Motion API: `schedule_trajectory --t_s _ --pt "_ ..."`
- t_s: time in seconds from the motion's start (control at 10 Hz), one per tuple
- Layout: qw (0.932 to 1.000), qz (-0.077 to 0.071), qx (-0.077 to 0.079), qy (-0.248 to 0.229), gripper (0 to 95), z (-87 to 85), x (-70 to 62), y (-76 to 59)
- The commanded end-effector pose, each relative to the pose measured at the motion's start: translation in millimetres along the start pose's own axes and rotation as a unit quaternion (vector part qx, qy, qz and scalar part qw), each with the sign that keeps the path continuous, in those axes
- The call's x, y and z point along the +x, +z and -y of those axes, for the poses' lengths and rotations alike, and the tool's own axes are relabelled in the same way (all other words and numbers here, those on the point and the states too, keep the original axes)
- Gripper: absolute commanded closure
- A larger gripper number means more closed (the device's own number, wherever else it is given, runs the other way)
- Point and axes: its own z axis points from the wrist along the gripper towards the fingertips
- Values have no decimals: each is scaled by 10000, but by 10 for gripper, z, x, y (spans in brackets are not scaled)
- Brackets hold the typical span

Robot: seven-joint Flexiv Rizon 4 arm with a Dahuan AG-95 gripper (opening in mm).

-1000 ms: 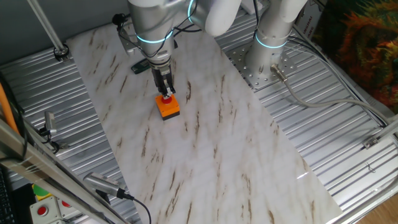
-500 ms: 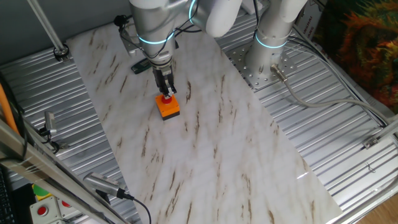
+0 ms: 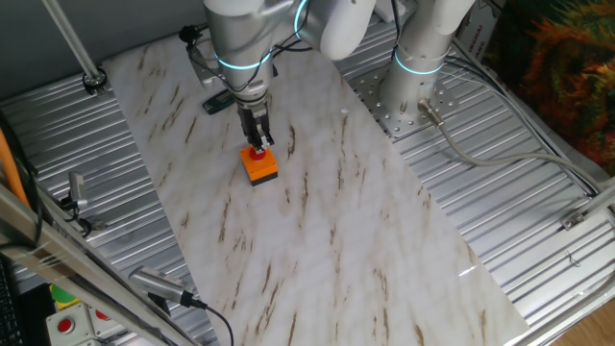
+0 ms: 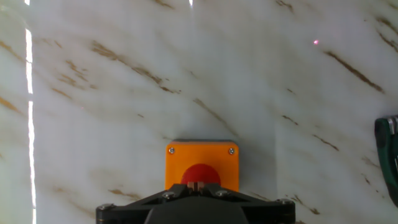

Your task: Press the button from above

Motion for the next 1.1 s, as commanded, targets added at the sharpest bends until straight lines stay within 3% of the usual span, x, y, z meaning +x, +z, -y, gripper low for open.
schedule_trajectory --t_s 0.1,1.1 --pt "10000 43 1 -13 950 12 10 38" --pt "10000 96 7 4 950 22 15 120"
